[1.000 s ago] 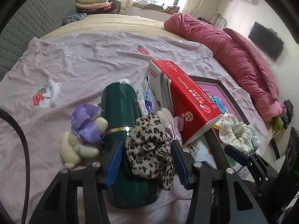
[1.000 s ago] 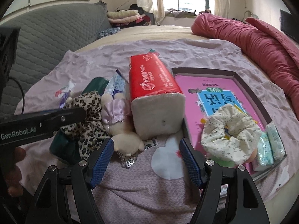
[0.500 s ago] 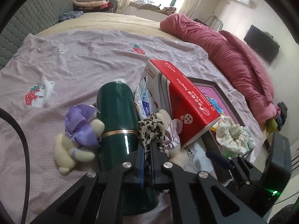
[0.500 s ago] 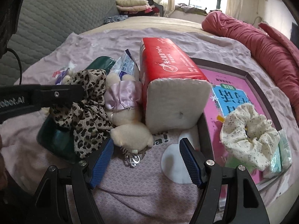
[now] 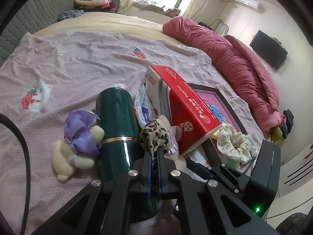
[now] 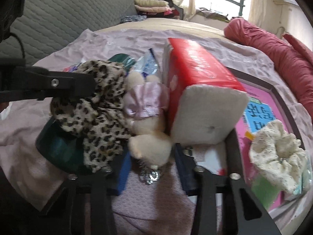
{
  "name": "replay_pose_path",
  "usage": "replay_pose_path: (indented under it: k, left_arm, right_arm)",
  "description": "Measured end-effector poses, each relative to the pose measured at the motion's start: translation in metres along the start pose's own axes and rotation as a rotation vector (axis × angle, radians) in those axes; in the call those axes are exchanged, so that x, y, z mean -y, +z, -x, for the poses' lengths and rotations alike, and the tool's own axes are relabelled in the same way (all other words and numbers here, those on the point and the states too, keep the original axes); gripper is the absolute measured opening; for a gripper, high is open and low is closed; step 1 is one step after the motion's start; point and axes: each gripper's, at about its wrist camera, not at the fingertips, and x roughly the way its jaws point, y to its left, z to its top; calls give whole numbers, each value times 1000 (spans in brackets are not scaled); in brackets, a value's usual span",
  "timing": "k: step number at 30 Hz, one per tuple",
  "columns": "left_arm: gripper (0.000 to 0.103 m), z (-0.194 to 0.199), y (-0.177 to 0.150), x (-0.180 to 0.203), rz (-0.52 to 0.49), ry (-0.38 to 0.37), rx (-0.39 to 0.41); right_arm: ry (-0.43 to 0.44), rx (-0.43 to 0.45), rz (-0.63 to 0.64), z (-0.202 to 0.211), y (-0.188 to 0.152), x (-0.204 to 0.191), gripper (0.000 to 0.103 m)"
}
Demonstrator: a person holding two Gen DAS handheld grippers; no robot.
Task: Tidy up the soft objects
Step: 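Grasp the leopard-print scrunchie with the left gripper while the right grasps the pink-bow plush bunny, then lift and carry the scrunchie with the left gripper while the right carries the bunny toward the tray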
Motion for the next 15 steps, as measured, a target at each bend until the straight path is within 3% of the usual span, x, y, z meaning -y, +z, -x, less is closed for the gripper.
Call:
replay_pose_path:
  k: [9,15]
  left_arm:
    - [5,11,1,1,17,-22,20]
    - [5,36,2,9,15,-16,65]
  right_arm:
    - [109,57,-123,29,1,21,34]
    - [143,138,-137,62,0,26,33]
